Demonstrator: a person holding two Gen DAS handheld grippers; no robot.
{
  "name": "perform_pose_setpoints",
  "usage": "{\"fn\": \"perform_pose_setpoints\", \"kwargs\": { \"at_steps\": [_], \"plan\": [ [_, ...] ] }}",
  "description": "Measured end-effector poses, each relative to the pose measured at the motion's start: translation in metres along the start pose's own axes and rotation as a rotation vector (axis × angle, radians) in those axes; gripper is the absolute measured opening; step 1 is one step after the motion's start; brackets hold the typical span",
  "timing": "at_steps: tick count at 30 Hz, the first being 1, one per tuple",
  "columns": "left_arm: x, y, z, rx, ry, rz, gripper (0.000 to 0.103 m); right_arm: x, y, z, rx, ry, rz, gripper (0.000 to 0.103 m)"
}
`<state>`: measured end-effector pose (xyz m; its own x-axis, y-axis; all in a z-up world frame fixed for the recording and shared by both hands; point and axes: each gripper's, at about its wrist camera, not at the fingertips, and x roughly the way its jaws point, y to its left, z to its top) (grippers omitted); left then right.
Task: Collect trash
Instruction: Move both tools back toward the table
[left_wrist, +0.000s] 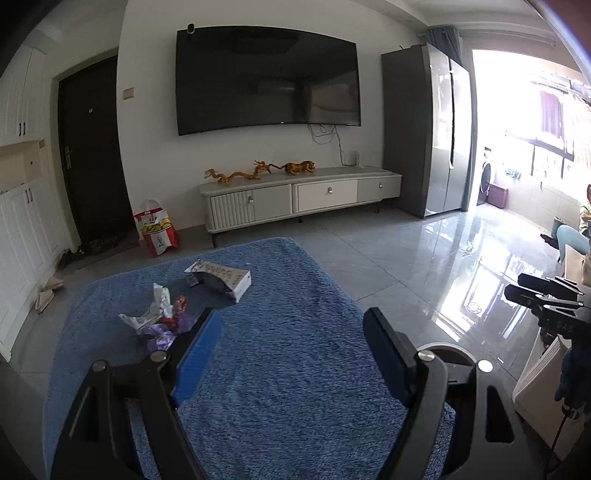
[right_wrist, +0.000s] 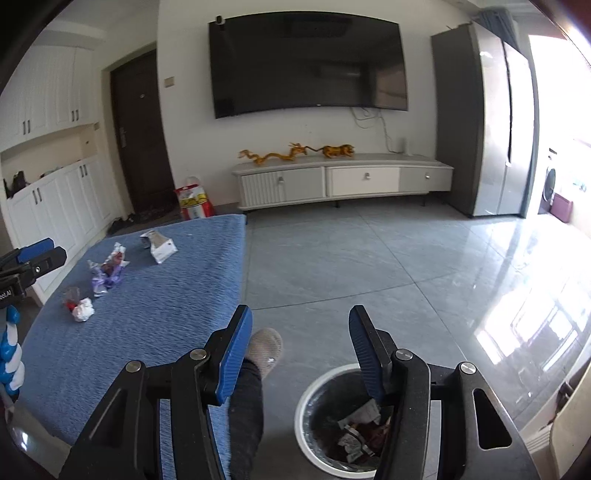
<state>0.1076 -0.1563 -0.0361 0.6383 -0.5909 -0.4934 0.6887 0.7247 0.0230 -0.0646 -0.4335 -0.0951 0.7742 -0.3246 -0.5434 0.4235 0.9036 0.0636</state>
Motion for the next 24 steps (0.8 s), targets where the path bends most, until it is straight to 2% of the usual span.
{"fn": "perform_pose_setpoints", "kwargs": {
  "at_steps": [12,19,24],
  "plan": [
    [-0.013,0.116,-0.047,-0.171,0.049,0.142,0.078,0.016,0.074,0.024,-0.112,0.041,0.127,0.054],
    [-0.024,0.189,-0.086,-0.272,0.102,0.166,0.078,0.043,0.121,0.034,-0.177,0.079,0.232,0.054],
    [-0.02,0.212,-0.108,-0.324,0.16,0.116,0.078,0.072,0.154,0.031,-0.224,0.133,0.311,0.054]
  ]
}}
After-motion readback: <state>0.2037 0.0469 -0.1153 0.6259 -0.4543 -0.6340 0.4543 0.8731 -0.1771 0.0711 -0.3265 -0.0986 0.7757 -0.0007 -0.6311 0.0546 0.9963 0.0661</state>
